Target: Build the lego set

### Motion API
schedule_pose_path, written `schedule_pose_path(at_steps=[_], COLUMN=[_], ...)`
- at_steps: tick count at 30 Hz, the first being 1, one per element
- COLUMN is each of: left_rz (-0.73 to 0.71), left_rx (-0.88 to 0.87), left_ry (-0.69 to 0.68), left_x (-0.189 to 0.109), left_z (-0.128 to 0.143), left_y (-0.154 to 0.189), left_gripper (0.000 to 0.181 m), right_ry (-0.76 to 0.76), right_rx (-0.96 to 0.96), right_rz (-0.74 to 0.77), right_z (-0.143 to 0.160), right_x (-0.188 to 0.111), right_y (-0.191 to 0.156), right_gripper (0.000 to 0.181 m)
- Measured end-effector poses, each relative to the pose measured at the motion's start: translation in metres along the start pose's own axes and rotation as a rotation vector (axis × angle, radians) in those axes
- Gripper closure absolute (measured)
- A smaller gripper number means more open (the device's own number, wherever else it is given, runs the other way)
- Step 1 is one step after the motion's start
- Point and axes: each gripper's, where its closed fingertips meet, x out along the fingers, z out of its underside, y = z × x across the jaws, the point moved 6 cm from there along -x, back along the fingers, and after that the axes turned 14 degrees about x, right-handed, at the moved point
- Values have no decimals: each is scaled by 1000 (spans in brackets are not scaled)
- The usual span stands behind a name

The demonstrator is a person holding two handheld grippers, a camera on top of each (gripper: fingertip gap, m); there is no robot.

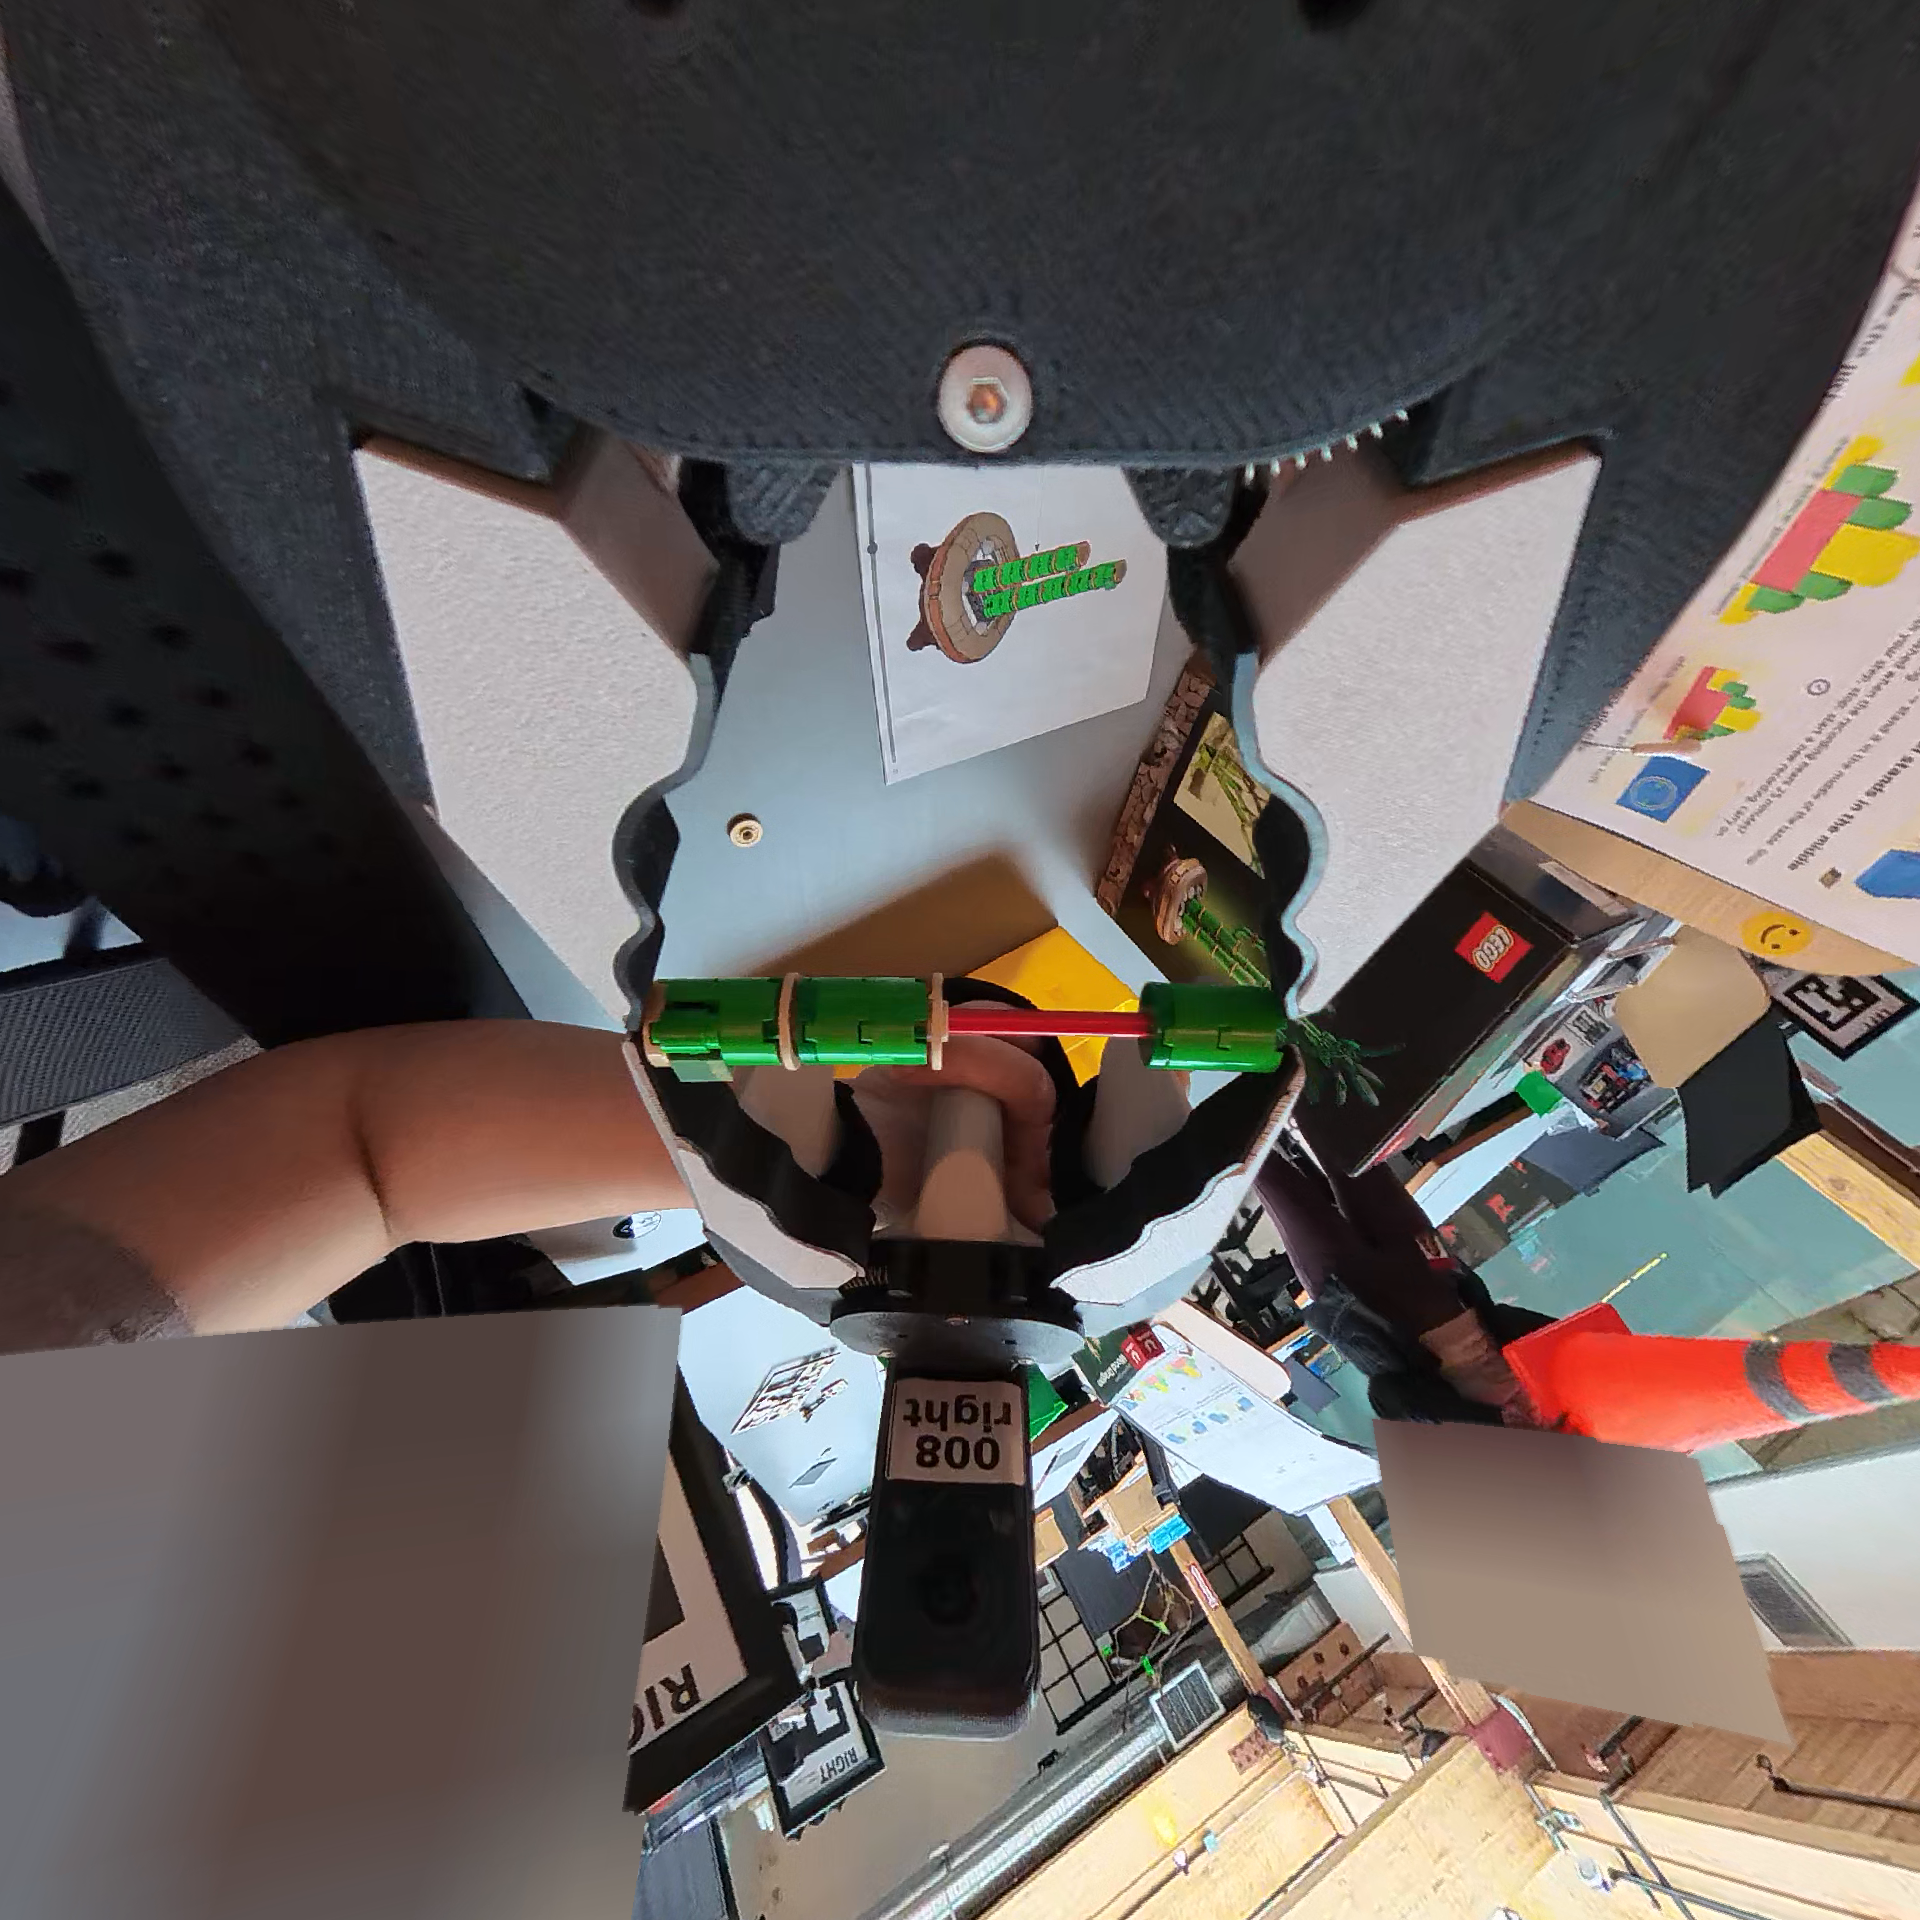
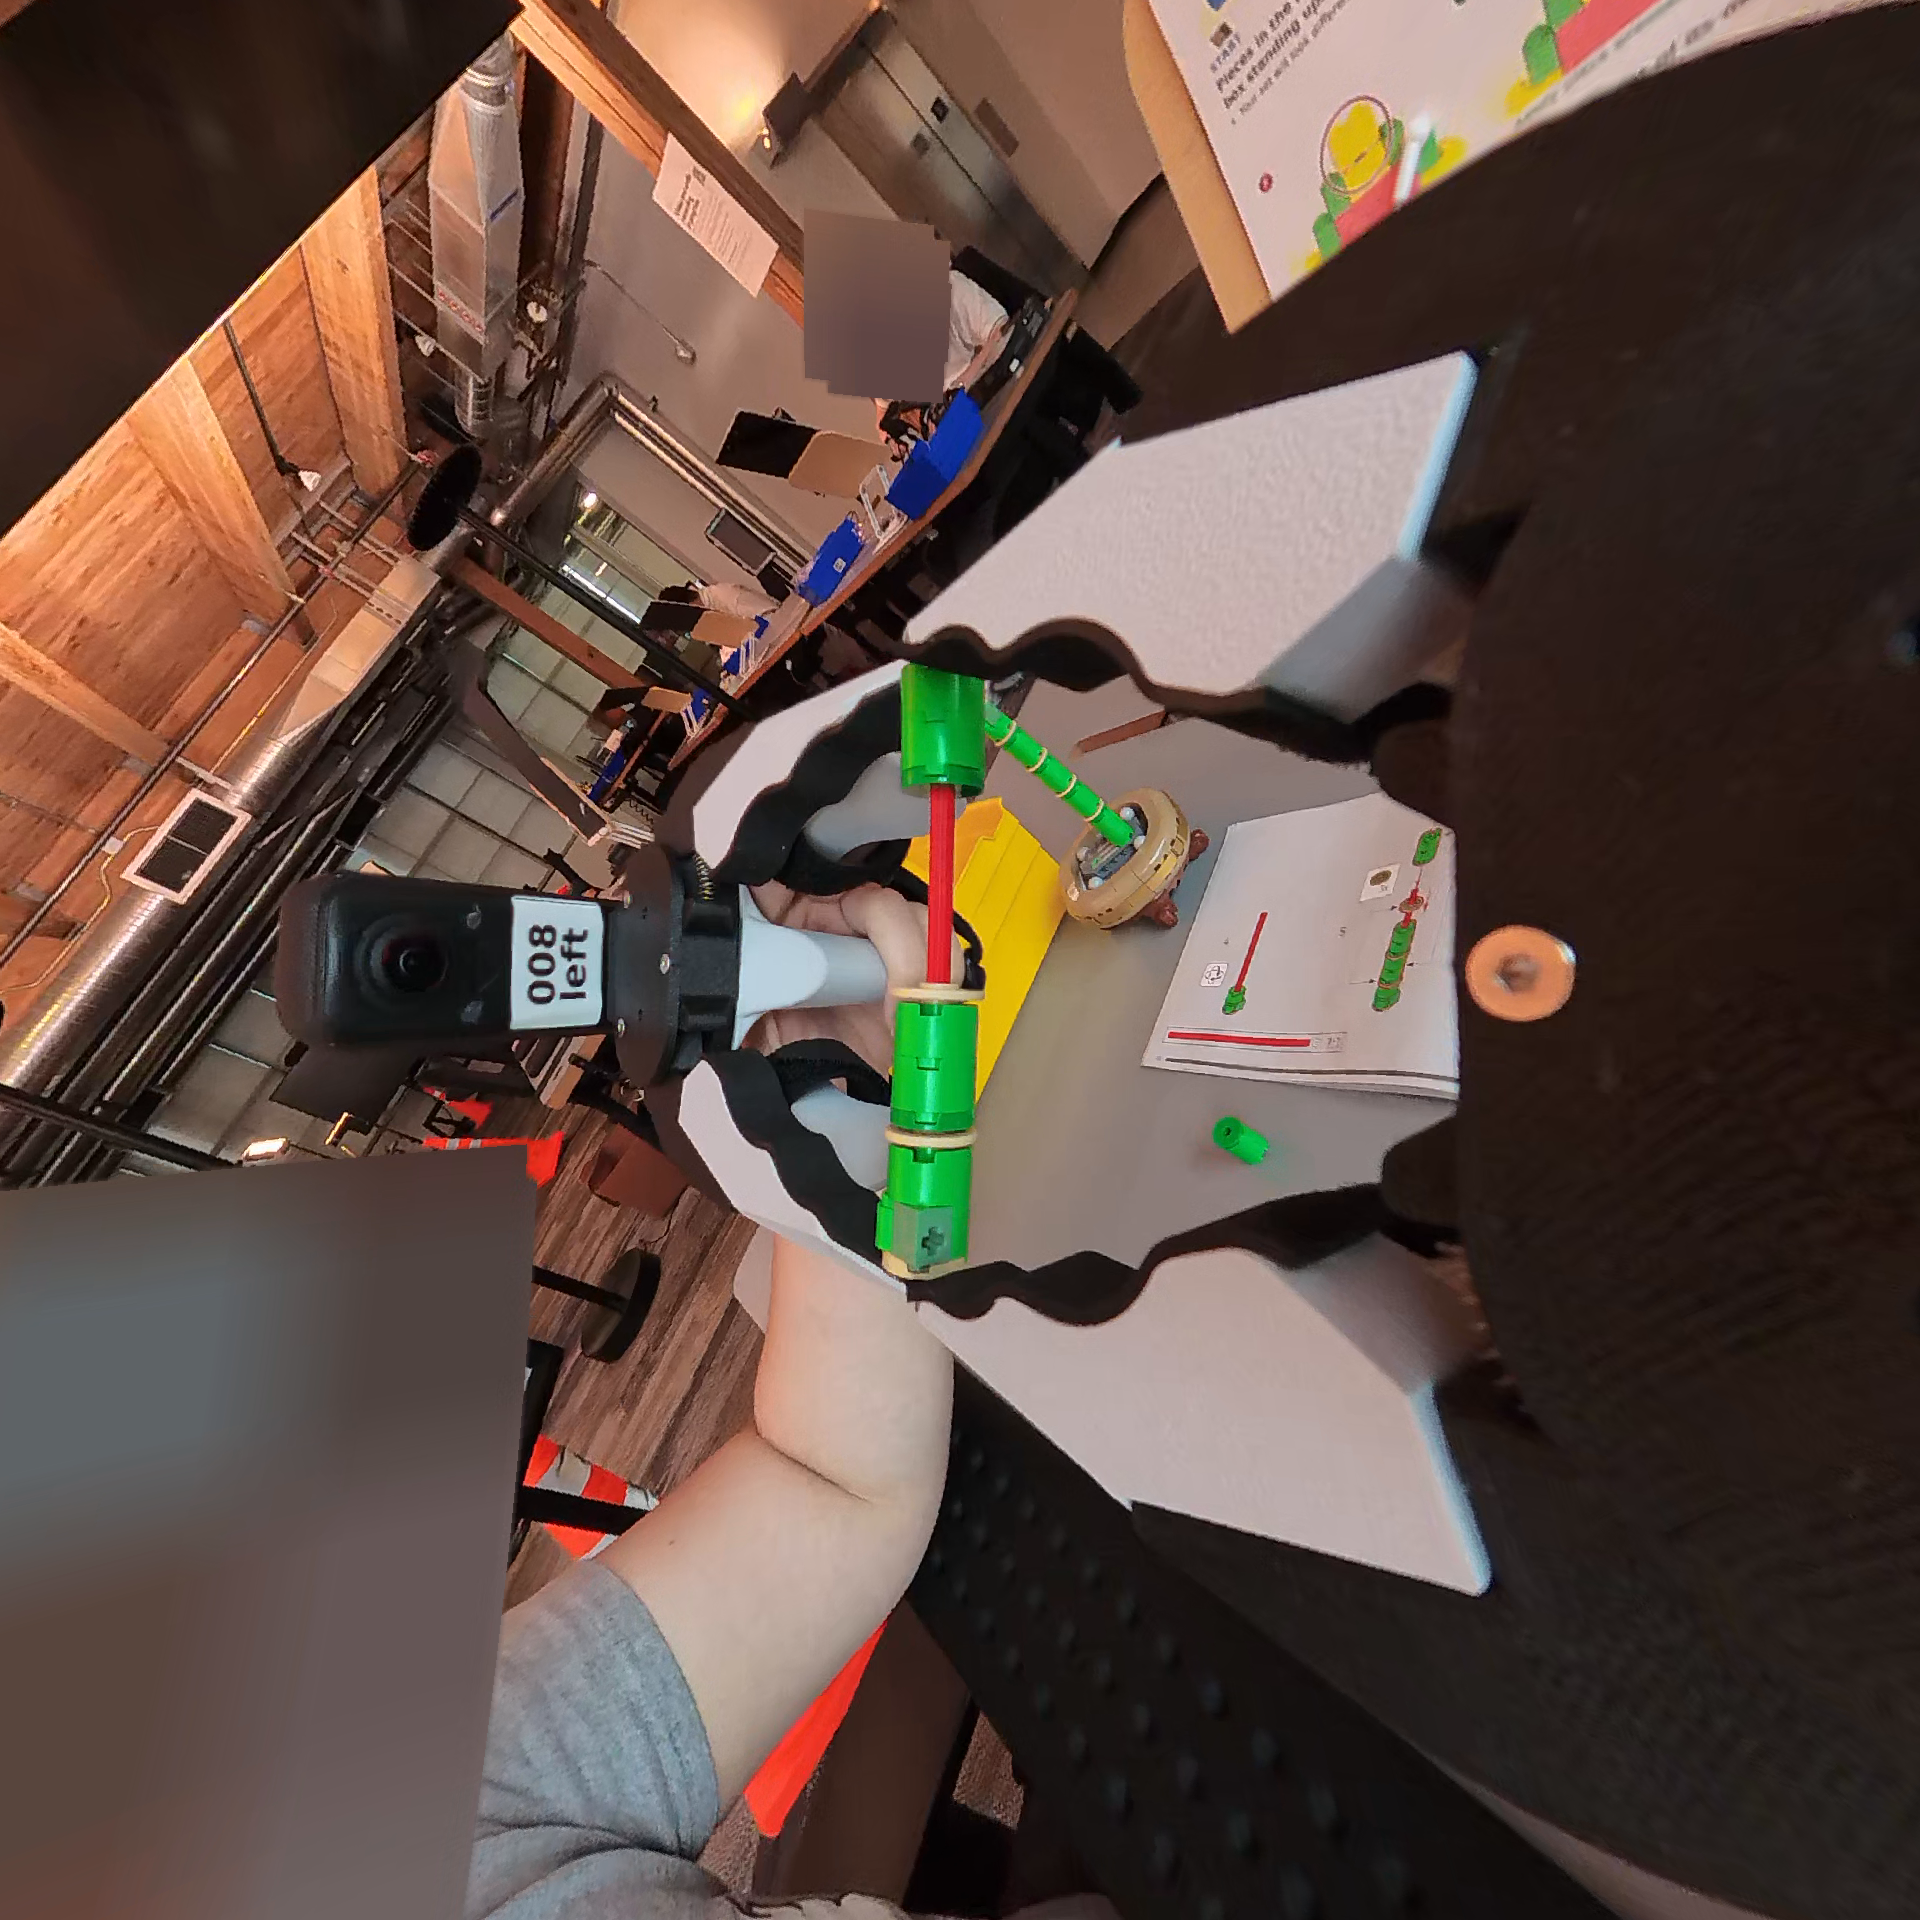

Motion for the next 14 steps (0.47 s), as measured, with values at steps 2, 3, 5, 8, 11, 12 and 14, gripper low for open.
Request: schedule_pose_path(at_steps=[2, 3, 5, 8, 11, 12, 14], left_rz=[4, 7, 16, 25, 29, 30, 32], left_rx=[-26, -41, -79, -142, -187, -195, -207], left_ry=[7, 8, 8, 11, 19, 21, 23], left_x=[1, 1, 2, 3, 5, 5, 6], left_z=[7, 12, 24, 41, 53, 56, 60], left_y=[-2, -3, -4, -7, -8, -8, -8], left_gripper=[67, 67, 67, 67, 67, 67, 67], right_ry=[1, -1, -3, 8, 13, 11, 6], right_rx=[25, 41, 79, 144, 185, 192, 201], right_rz=[3, 6, 11, 13, 15, 16, 18], right_z=[6, 10, 20, 34, 44, 47, 50], right_x=[0, 0, 0, 0, -1, -1, -2], right_y=[5, 8, 14, 24, 30, 31, 33], right_gripper=[69, 69, 69, 69, 69, 69, 69])
